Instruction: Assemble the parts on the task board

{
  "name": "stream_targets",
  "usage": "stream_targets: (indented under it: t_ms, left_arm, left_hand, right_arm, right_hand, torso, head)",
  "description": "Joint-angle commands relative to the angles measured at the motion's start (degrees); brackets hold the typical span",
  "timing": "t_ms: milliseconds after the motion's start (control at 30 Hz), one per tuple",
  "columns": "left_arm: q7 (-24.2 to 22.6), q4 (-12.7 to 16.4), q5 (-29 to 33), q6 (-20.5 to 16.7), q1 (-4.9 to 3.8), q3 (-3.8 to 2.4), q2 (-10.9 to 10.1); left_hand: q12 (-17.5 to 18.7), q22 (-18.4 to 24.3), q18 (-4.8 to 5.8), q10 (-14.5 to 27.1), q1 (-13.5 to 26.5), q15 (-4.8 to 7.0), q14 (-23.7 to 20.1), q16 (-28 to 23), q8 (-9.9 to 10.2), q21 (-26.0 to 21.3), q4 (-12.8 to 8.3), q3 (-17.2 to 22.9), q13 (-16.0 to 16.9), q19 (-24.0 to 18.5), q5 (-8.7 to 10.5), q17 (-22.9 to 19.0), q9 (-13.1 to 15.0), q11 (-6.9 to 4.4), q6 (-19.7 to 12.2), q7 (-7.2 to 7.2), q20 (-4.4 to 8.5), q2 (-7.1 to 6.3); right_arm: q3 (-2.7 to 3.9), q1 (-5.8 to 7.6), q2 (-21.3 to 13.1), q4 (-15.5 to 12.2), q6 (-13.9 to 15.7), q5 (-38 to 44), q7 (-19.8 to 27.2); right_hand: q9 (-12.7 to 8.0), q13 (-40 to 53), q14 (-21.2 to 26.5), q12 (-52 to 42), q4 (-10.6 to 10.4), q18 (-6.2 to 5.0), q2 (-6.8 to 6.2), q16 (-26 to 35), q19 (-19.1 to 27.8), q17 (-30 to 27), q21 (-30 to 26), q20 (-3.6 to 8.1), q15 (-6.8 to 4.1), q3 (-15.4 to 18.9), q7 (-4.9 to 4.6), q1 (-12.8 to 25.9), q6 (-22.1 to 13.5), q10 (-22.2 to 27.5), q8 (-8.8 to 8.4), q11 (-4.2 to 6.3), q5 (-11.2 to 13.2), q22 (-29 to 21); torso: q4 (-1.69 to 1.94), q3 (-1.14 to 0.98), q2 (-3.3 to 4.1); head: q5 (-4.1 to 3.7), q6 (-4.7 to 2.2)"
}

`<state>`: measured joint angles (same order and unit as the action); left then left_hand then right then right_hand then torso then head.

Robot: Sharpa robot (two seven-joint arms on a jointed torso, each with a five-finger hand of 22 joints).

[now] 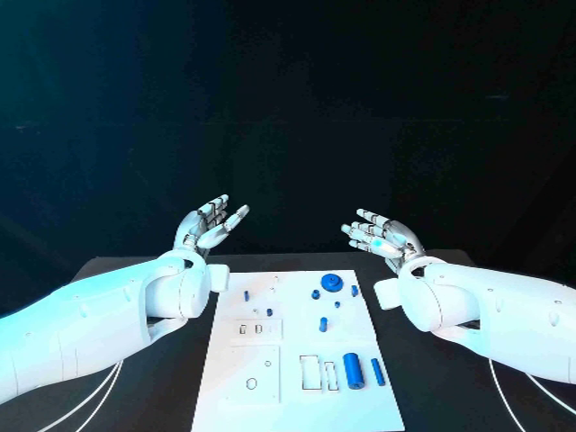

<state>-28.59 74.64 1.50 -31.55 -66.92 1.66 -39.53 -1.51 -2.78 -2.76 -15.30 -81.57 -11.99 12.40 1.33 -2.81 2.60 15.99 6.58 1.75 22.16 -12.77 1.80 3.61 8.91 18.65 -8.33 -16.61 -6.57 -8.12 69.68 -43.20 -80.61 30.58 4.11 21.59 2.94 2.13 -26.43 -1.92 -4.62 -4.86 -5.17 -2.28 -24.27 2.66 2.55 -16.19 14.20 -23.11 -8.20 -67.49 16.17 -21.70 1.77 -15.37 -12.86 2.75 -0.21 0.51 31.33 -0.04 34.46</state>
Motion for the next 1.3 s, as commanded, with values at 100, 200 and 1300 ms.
stream_targets:
  t_ms: [100, 200, 1300]
  left_arm:
    - [-0.4, -1.0, 0.7, 7.0, -0.46, 0.08, 0.5]
    - [-0.5, 0.3, 0.8, 6.9, -0.50, 0.05, -1.7]
    - [-0.6, 18.3, 2.0, 7.7, -1.03, -1.32, -13.0]
  left_hand:
    - [-0.3, -0.2, -0.69, -0.7, -2.5, -0.31, 0.7, 0.4, -0.3, 0.3, 0.8, 0.0, 0.1, 1.0, -0.47, 0.1, 0.2, 0.30, 1.0, -2.65, -0.25, -0.19]
    - [-0.3, -0.2, -0.69, -0.8, -2.5, -0.28, 0.7, 0.4, -0.4, 0.3, 0.8, 0.0, 0.1, 1.0, -0.47, 0.1, 0.2, 0.32, 1.1, -2.67, -0.25, -0.20]
    - [-4.6, -5.2, -7.33, -33.8, -3.3, 1.47, 36.5, 11.4, -5.8, 11.9, 0.1, 4.2, 2.0, 22.6, -0.26, 7.6, 3.6, 3.79, 21.7, -6.53, 0.28, 0.91]
  right_arm:
    - [-0.88, 1.18, 0.3, 1.3, -10.0, 4.5, -4.4]
    - [-0.96, 1.63, -1.0, 1.7, -8.0, 16.3, -4.4]
    - [-0.84, 7.00, -2.2, 0.7, -15.4, 79.0, -20.7]
  right_hand:
    - [0.6, 0.4, -4.4, -0.6, 1.1, -1.53, -0.20, -1.0, -3.2, 0.6, 1.3, -0.44, -0.09, -1.5, -8.98, -4.1, 3.4, -3.8, 0.89, -0.05, -0.3, 0.6]
    - [1.2, 0.6, -9.3, -1.0, 2.4, -2.21, -0.37, -1.9, -7.0, 1.3, 2.8, -0.40, -0.71, -2.2, -8.98, -5.7, 6.7, -7.7, 1.68, 0.29, -0.3, 1.2]
    - [6.2, 1.8, -56.9, -1.8, 5.2, -5.58, -6.13, -19.4, -46.5, 13.0, 25.5, 10.08, -13.72, -3.2, -1.85, -9.1, 40.8, -48.5, 9.59, 9.74, 3.6, 9.9]
  torso:
    - [-0.01, 0.01, -0.01]
    - [0.58, 0.23, 0.49]
    - [4.33, 1.07, 6.36]
  head:
    - [0.01, -0.02]
    - [-0.21, 0.62]
    - [-4.59, 1.09]
